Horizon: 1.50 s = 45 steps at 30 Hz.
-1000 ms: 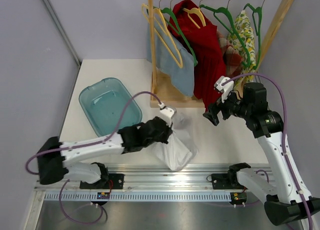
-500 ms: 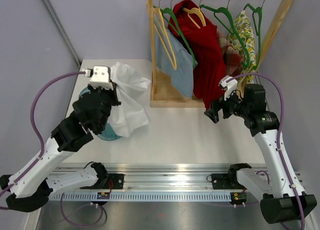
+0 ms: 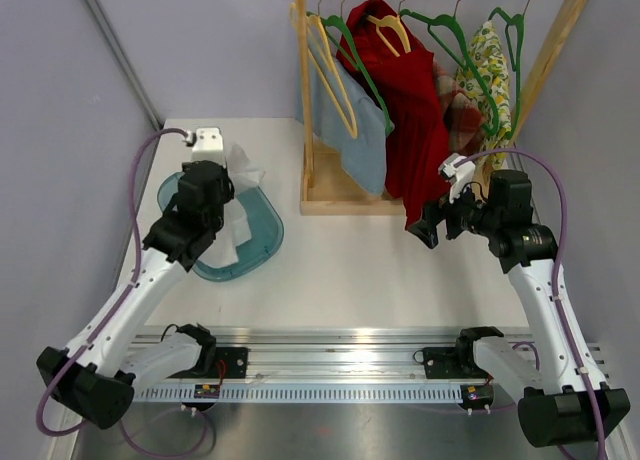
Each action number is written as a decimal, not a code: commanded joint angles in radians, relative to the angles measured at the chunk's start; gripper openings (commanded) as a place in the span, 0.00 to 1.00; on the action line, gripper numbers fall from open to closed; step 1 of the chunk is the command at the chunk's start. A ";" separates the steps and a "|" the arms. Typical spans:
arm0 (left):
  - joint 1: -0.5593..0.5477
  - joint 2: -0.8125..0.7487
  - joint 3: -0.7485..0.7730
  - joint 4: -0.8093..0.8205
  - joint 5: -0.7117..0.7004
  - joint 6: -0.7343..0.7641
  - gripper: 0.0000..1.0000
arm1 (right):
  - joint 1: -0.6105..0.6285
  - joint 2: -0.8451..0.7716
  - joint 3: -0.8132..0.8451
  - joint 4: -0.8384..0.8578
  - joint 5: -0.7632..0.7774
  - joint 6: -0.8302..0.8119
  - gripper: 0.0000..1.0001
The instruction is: Remove the skirt from the hanger
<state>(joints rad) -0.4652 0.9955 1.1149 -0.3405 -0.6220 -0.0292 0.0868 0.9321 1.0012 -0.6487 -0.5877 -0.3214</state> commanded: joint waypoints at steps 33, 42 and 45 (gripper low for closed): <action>0.056 -0.509 -0.460 0.034 0.551 -0.121 0.99 | 0.281 0.764 1.284 -0.204 0.302 0.239 0.55; 0.056 -0.509 -0.466 0.043 0.577 -0.152 0.99 | 0.323 0.846 1.324 -0.206 0.427 0.182 0.48; 0.056 -0.508 -0.464 0.046 0.581 -0.152 0.99 | 0.324 0.861 1.323 -0.203 0.425 0.177 0.48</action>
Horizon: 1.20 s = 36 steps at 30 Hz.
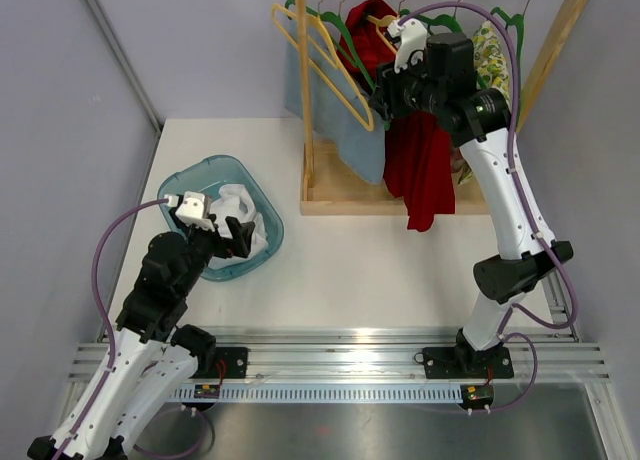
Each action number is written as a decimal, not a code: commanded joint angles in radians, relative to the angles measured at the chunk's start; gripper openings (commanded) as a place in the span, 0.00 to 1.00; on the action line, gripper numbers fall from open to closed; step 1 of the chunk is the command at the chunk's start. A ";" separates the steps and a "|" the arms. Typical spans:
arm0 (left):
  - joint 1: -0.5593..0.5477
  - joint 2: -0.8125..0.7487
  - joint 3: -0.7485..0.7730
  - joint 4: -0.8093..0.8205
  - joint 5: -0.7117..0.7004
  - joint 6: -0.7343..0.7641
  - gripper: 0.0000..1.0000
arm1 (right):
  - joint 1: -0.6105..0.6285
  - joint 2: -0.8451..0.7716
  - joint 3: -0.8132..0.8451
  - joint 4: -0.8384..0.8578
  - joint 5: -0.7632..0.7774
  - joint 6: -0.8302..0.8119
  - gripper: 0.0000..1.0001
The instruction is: Remove the skirt from the hanger
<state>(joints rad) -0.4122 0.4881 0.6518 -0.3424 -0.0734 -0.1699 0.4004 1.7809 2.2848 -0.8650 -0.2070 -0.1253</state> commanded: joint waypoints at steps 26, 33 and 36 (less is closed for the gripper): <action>0.003 -0.009 -0.011 0.068 0.103 -0.011 0.99 | 0.009 -0.066 0.074 0.125 -0.020 -0.022 0.00; 0.003 -0.016 -0.011 0.069 0.104 -0.016 0.99 | 0.008 -0.127 0.024 0.198 0.003 -0.033 0.00; 0.003 -0.016 -0.011 0.074 0.106 -0.016 0.99 | 0.009 -0.140 0.025 0.195 0.017 -0.043 0.00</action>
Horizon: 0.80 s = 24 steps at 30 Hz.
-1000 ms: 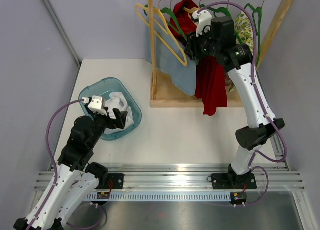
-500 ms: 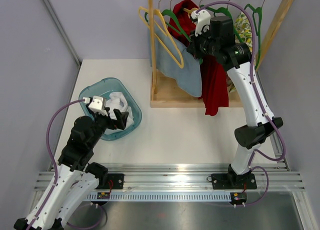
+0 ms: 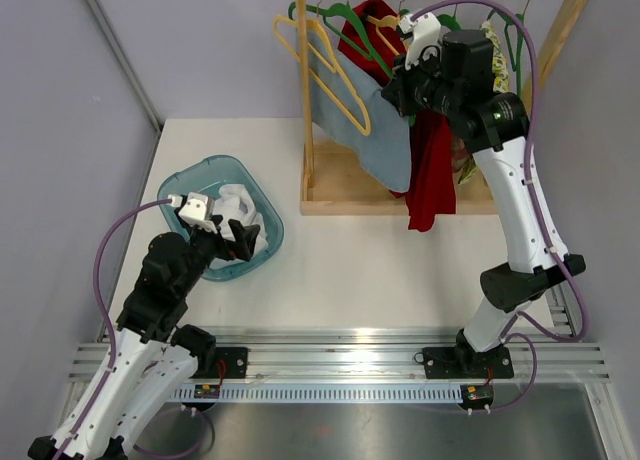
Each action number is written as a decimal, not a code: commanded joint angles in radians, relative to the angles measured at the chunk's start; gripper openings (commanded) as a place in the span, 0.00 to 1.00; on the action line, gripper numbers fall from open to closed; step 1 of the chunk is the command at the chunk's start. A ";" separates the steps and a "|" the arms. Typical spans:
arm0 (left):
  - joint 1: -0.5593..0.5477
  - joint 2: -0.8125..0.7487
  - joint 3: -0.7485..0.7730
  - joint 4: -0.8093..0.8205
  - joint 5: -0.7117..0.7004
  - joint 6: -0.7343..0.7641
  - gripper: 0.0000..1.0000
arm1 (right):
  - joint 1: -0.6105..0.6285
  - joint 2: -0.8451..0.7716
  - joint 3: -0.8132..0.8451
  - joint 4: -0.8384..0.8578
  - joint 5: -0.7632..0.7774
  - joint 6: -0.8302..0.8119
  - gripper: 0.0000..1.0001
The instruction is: Remove the skirt from the hanger
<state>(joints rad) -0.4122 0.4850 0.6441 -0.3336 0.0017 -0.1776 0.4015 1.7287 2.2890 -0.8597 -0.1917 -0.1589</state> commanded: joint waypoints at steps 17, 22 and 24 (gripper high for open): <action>0.003 -0.013 -0.037 0.126 0.142 -0.020 0.99 | -0.009 -0.409 -0.413 0.176 0.058 -0.076 0.00; 0.003 0.033 -0.043 0.171 0.225 -0.049 0.99 | -0.059 -0.542 -0.580 0.156 0.035 -0.057 0.00; 0.001 0.061 -0.046 0.202 0.269 -0.062 0.99 | -0.073 -0.583 -0.628 0.137 0.025 -0.060 0.00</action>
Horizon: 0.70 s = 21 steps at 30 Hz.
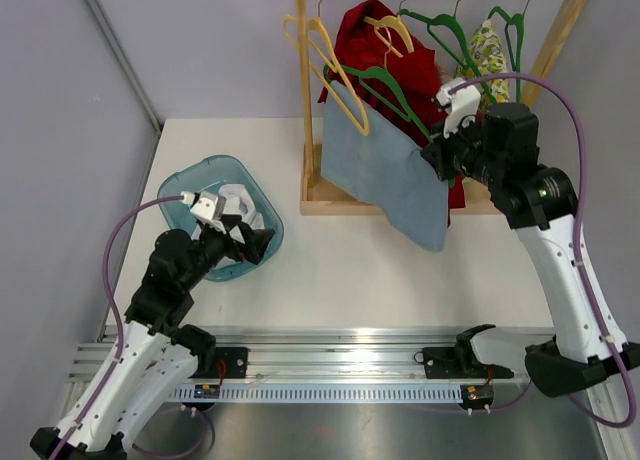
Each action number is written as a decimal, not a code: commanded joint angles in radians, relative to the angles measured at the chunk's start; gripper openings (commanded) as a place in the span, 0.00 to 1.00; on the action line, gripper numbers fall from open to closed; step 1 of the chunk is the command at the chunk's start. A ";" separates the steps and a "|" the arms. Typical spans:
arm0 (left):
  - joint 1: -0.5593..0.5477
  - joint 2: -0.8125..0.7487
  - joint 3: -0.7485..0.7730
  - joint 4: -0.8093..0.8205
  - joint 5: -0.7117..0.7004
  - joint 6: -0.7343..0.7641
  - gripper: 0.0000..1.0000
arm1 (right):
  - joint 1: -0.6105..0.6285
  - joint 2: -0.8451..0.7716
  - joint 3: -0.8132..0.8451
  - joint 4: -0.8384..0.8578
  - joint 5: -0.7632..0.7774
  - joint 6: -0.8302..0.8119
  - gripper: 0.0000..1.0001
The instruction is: Remove the skirt from the hanger
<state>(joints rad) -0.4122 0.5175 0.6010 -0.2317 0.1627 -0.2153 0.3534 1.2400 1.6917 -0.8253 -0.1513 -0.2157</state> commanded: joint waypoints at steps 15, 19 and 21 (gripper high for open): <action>-0.612 0.456 0.016 0.575 -0.300 -0.117 0.99 | -0.125 -0.435 -0.464 -0.043 -0.298 -0.054 0.00; -0.704 0.674 0.081 0.773 -0.365 -0.136 0.99 | -0.126 -0.438 -0.510 -0.011 -0.396 -0.034 0.00; -0.744 0.746 0.141 0.841 -0.435 -0.160 0.99 | -0.125 -0.435 -0.520 -0.005 -0.410 -0.028 0.00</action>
<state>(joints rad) -1.1156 1.1885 0.6437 0.3450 -0.1246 -0.3347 0.2325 0.8169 1.1660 -0.9646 -0.4446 -0.2508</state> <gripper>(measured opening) 0.988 0.063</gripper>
